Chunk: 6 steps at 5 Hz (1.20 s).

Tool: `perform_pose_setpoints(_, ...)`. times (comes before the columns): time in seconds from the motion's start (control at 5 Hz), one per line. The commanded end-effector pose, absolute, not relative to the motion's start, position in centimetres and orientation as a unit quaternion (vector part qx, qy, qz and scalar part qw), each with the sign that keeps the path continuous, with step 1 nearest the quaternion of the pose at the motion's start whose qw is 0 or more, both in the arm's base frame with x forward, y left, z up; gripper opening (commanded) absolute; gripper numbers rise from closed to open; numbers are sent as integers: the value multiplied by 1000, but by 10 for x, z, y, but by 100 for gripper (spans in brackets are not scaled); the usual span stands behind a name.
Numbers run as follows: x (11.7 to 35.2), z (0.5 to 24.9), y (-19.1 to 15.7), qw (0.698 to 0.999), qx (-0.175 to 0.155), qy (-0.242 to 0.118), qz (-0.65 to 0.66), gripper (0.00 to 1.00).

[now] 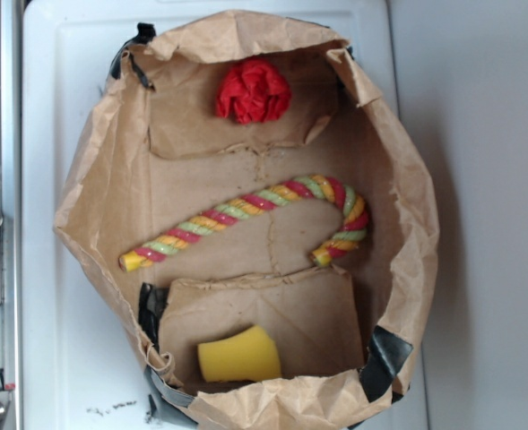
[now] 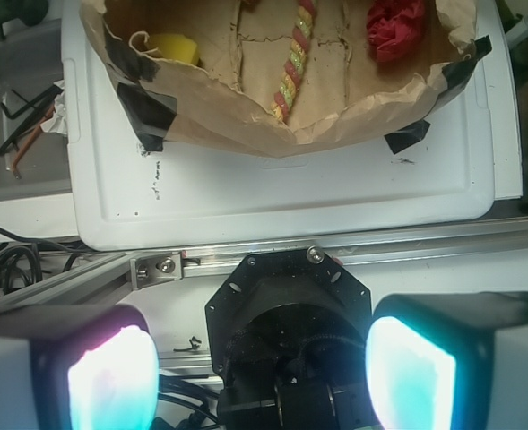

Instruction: Grab the green sponge.

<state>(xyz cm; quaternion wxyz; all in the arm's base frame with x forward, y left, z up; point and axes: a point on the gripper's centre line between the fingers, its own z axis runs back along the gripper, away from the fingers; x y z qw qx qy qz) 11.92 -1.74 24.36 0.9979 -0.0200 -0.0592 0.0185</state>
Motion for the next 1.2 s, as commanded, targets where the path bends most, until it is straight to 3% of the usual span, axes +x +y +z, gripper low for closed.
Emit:
perform_pose_setpoints(0.0,119,244,-17,998,-20,-59,18,100)
perform_pose_setpoints(0.4,211,233,9,996,-25,-45,71,100)
perform_pose_setpoints(0.8,261,206,21,993,-18,-66,92,100)
perform_pose_setpoints(1.0,275,183,33,992,-6,-83,96,100)
